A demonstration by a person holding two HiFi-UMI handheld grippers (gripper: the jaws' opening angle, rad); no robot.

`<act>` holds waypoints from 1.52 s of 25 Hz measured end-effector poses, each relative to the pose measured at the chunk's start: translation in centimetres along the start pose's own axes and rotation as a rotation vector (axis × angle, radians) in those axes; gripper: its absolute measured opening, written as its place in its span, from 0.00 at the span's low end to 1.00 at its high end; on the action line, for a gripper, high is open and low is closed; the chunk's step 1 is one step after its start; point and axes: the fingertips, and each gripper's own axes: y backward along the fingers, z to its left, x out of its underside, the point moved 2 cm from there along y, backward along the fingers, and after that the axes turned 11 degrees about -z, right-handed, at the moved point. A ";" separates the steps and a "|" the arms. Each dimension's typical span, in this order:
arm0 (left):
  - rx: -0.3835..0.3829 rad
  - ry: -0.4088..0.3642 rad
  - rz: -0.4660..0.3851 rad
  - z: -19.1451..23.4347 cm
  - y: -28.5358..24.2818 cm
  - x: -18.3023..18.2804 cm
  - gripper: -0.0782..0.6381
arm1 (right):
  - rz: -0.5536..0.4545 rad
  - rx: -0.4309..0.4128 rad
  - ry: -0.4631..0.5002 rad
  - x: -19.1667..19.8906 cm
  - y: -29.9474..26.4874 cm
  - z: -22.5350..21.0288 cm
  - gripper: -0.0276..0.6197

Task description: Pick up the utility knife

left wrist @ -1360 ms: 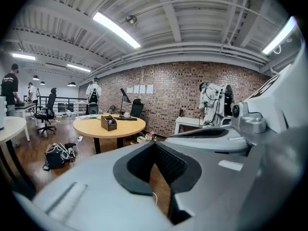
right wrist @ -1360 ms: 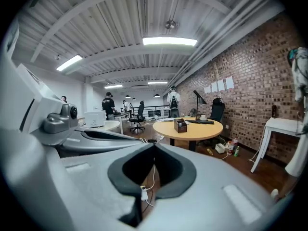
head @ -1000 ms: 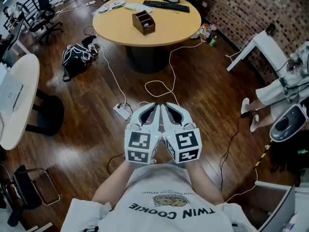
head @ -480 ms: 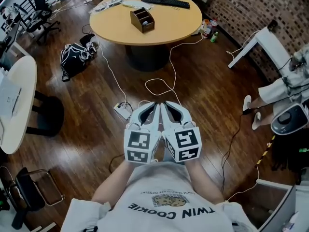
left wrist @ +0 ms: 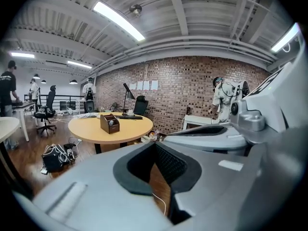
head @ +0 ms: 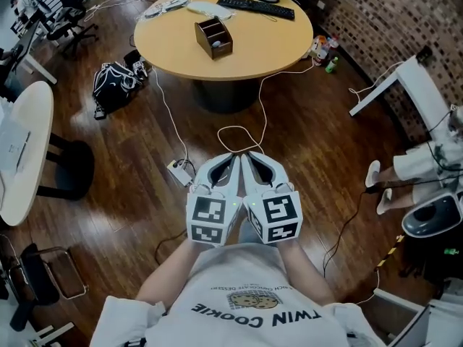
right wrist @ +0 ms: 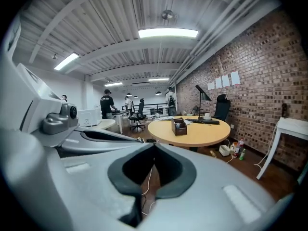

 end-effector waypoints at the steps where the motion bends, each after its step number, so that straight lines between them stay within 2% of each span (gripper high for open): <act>1: -0.006 0.003 0.000 0.0 -1.1 -0.2 0.12 | -0.001 -0.006 0.000 -0.2 -0.6 -1.0 0.04; 14: -0.101 -0.007 0.019 -1.6 -12.6 -1.7 0.12 | 0.007 -0.095 -0.020 -1.5 -5.1 -12.1 0.04; 24: -0.192 -0.061 -0.002 -1.4 -15.5 -3.6 0.12 | -0.022 -0.170 -0.043 -2.3 -6.5 -14.6 0.04; 29: -0.210 -0.076 -0.022 -1.1 -16.6 -4.8 0.12 | -0.039 -0.179 -0.042 -3.0 -7.4 -15.7 0.04; 38: -0.207 -0.070 -0.037 1.1 -19.9 -4.4 0.12 | -0.050 -0.176 -0.030 -2.8 -10.9 -17.4 0.04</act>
